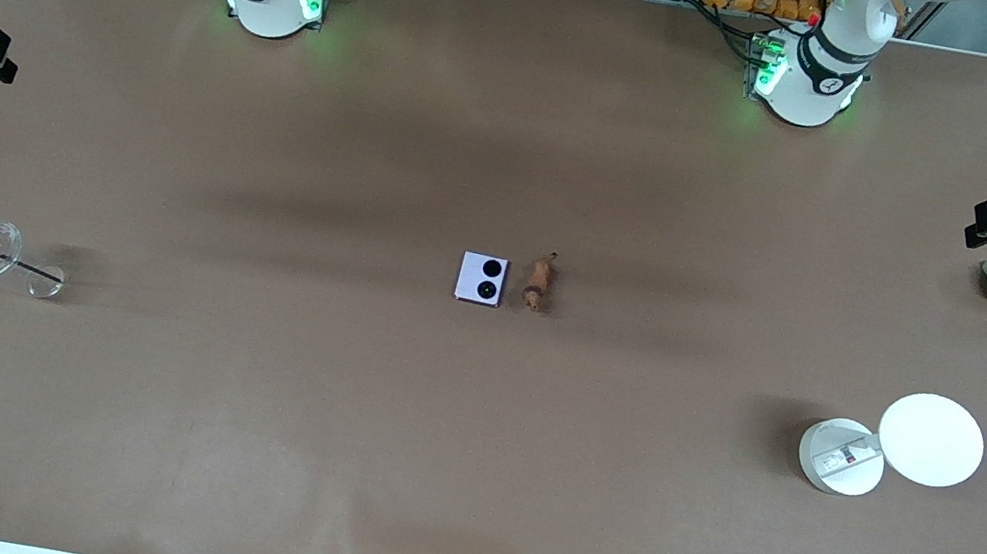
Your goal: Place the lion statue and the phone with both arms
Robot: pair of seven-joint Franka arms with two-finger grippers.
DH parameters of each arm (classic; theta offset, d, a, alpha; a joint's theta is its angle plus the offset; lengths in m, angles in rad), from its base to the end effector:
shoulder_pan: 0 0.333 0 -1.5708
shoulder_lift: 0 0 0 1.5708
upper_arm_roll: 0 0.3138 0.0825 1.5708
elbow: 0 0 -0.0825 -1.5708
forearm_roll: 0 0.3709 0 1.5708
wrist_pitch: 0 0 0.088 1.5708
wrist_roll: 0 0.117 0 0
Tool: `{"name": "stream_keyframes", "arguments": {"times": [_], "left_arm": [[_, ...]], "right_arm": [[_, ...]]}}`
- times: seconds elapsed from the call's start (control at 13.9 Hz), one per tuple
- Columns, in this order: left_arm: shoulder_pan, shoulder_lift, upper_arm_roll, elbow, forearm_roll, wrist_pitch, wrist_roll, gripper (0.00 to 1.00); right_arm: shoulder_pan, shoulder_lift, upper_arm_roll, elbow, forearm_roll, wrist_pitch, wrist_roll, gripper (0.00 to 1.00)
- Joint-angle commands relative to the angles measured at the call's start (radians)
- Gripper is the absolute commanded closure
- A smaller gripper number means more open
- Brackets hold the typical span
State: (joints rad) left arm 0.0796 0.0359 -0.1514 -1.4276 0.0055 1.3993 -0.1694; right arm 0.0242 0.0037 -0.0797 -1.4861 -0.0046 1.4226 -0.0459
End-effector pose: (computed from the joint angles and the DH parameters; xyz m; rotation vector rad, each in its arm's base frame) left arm 0.5326 -0.0359 0.6432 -3.1285 -0.1539 0.0992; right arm 0.5258 -0.0297 0.6361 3.1383 -0.0159 -0.1057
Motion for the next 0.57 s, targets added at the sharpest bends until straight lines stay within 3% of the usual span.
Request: {"name": "stream_keyframes", "arguments": {"times": [0.0,0.5], "left_arm": [[0.002,0.004,-0.004,0.021,0.017,-0.013,0.004,0.0],[-0.003,0.002,-0.01,0.013,0.017,-0.016,-0.001,0.0]], "right_arm": [[-0.015,0.007,0.008,0.017,0.003,-0.011,-0.011,0.0],[-0.018,0.009,0.008,0.017,0.003,-0.011,-0.012,0.0]]}}
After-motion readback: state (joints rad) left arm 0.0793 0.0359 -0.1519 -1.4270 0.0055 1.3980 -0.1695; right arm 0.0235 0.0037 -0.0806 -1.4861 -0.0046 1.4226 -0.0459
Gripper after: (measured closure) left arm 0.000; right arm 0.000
